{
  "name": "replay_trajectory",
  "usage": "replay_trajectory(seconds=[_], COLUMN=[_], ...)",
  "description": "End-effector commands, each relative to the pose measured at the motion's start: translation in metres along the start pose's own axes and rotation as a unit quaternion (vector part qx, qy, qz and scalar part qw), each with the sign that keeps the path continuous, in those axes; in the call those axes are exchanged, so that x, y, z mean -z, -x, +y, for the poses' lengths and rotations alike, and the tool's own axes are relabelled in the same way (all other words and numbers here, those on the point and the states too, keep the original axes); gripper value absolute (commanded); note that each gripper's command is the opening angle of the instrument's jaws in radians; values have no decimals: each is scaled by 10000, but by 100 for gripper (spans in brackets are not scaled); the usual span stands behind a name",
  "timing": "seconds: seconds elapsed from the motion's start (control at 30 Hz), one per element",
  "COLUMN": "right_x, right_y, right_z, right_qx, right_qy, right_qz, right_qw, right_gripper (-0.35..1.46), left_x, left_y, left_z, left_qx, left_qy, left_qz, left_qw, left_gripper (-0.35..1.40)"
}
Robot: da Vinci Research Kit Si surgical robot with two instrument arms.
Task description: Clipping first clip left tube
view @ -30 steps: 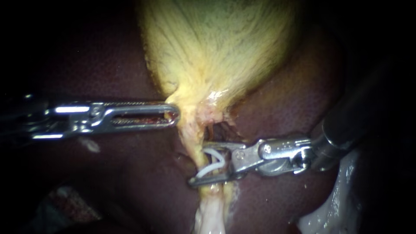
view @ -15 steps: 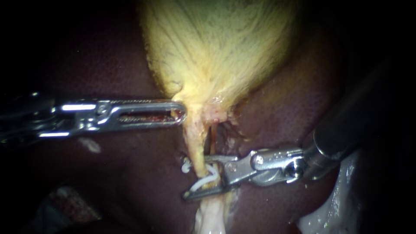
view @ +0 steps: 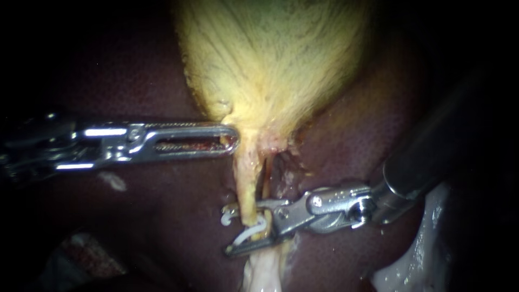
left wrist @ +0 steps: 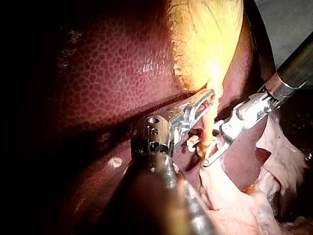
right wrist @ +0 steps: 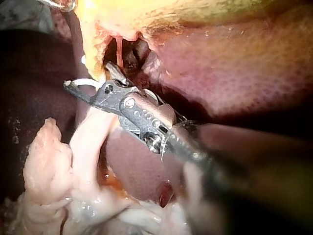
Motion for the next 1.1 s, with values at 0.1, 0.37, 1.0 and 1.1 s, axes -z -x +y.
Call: replay_trajectory(seconds=[0.1, 0.37, 1.0, 1.1], right_x=[1, 5, -1, -2], right_y=[1, 4, 10, 11], right_z=[1, -2, -6, -6], right_qx=[-5, 5, 41, 44], right_qy=[1, -16, -23, -21], right_qz=[-7, -39, -68, -69], right_qw=[10000, 10000, 10000, 10000], right_gripper=[45, 38, 37, 36], left_x=[0, -1, -4, -5], left_y=[0, 0, 1, 1], left_z=[0, 0, 1, 1], left_qx=[1, 2, 4, 4], left_qy=[2, 4, -4, -3], left_qz=[1, 0, 4, 3], left_qw=[10000, 10000, 10000, 10000], left_gripper=[-5, -5, -5, -5])
